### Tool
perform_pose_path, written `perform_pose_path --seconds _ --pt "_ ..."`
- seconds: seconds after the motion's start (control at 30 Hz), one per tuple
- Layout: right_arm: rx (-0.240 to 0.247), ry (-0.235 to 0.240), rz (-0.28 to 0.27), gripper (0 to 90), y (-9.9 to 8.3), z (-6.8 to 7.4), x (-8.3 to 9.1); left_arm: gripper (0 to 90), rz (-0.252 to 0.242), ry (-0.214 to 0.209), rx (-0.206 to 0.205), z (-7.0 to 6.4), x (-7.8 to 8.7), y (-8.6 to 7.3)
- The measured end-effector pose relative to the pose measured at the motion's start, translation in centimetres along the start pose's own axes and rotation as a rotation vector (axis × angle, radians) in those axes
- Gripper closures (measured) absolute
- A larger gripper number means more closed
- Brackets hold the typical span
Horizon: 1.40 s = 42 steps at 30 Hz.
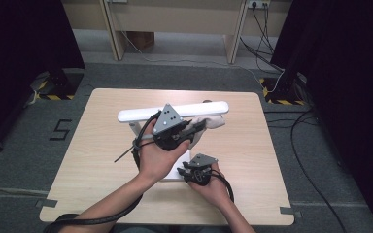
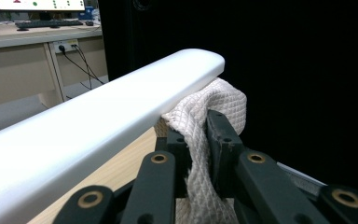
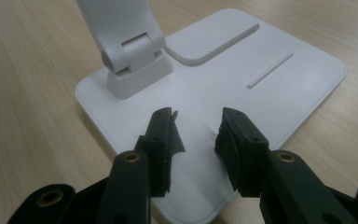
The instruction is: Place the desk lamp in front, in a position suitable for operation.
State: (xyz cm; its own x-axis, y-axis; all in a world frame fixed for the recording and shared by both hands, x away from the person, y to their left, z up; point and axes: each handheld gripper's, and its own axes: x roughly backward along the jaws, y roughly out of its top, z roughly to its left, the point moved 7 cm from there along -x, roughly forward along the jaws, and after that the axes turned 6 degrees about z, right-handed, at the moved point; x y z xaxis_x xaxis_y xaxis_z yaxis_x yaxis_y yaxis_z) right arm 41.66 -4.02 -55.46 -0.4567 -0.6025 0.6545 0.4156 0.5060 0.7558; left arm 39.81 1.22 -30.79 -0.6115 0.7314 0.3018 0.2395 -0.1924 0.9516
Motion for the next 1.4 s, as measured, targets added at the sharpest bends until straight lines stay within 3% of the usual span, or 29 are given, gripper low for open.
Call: perform_pose_path --seconds 1.4 --pt "-0.003 0.001 0.002 65.0 0.0 0.0 0.0 80.8 -0.018 0.057 0.038 2.9 4.7 -1.6"
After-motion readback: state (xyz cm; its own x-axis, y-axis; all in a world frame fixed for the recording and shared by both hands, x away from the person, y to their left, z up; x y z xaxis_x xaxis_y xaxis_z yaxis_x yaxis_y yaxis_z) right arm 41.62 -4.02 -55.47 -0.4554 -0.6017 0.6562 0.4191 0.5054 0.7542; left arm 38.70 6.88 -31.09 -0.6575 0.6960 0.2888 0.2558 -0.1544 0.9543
